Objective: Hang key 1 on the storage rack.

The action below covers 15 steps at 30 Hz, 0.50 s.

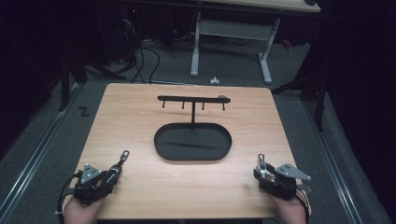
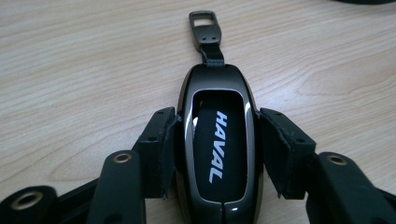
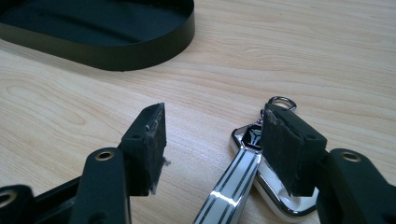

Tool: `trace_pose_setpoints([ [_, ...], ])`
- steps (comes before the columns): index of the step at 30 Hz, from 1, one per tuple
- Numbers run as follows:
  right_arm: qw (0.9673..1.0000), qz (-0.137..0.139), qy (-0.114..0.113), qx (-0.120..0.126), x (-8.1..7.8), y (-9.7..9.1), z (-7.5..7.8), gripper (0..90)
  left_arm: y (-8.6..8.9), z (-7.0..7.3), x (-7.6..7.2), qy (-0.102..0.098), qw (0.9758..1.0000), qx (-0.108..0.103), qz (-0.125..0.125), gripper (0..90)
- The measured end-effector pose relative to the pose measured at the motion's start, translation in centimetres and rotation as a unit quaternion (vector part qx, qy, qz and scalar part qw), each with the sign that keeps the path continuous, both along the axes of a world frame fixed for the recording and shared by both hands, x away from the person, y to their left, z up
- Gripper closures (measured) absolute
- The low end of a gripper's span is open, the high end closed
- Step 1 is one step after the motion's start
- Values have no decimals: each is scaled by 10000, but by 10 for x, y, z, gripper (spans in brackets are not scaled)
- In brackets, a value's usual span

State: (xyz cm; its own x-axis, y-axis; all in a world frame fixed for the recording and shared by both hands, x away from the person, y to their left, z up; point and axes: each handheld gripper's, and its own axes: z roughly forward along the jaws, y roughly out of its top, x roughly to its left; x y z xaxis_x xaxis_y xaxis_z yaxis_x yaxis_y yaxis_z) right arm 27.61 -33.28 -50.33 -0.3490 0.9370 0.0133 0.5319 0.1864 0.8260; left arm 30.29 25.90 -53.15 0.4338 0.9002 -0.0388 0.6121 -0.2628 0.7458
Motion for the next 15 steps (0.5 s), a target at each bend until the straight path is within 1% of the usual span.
trace_pose_setpoints([
  [4,10000,-37,3,49,0,-2,0,414,-8,6,-4,-161,9998,-97,-97,487],
  [6,10000,-43,20,68,0,-3,0,414,-18,12,-8,-293,9992,-42,-258,487],
  [7,9999,-58,29,89,0,-3,0,414,-23,13,-9,-357,9989,-45,-297,487],
  [8,9999,-58,29,89,0,-3,0,414,-23,13,-9,-357,9989,-45,-297,487],
  [9,9999,-56,31,92,0,-3,0,415,-31,18,-12,-466,9980,-76,-412,487],
  [10,9999,-55,38,97,1,-3,-1,416,-41,21,-15,-536,9968,-151,-571,487],
  [11,9999,-50,47,90,1,-3,-1,416,-46,22,-16,-557,9962,-192,-636,487],
  [13,10000,-28,25,69,1,-3,-1,417,-60,23,-17,-560,9944,-251,-860,486],
  [15,10000,-39,27,82,1,-3,-1,417,-76,23,-17,-530,9926,-266,-1064,487],
])
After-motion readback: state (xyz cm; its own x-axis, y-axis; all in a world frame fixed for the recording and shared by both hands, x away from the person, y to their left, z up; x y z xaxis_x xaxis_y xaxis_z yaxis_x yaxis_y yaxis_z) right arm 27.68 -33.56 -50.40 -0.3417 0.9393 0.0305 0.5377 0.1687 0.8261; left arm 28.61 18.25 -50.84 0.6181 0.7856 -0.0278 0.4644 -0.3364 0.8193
